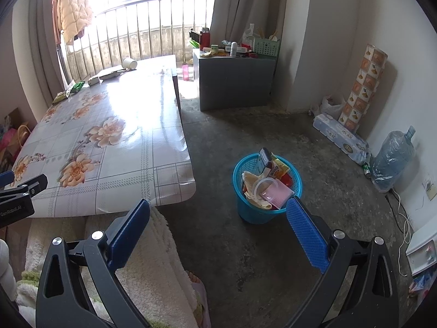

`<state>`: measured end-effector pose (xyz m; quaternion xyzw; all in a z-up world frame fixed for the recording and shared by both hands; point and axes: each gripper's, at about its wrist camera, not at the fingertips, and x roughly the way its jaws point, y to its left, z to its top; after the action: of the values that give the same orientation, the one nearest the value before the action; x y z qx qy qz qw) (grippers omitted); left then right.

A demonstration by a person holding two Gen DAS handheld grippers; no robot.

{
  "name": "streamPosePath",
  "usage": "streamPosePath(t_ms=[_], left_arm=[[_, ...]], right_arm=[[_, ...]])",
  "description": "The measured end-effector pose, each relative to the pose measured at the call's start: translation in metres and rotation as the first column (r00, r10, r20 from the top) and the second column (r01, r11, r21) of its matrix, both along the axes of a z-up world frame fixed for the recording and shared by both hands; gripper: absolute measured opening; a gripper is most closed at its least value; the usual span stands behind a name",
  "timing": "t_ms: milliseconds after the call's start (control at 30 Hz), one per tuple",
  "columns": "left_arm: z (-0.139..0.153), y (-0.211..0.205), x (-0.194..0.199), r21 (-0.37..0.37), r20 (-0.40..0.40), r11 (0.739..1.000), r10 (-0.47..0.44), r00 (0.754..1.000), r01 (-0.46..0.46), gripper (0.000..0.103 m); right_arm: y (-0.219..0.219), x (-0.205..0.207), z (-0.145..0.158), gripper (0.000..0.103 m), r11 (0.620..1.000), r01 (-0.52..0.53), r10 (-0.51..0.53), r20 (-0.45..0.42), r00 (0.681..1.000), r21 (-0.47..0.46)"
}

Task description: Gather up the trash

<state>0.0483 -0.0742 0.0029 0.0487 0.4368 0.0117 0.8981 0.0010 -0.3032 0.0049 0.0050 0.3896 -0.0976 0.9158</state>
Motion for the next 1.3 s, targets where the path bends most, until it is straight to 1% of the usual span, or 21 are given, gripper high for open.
streamPosePath(t_ms=[1300], left_arm=[[-0.0004,-0.0013,-0.0003,-0.002,-0.002,1.000,-0.008,1.000,0.008,0.094]], right_arm=[[-0.0012,-0.0002,0.0012,0.097,1.000,0.000,0.000,0.003,1.000,0.004]])
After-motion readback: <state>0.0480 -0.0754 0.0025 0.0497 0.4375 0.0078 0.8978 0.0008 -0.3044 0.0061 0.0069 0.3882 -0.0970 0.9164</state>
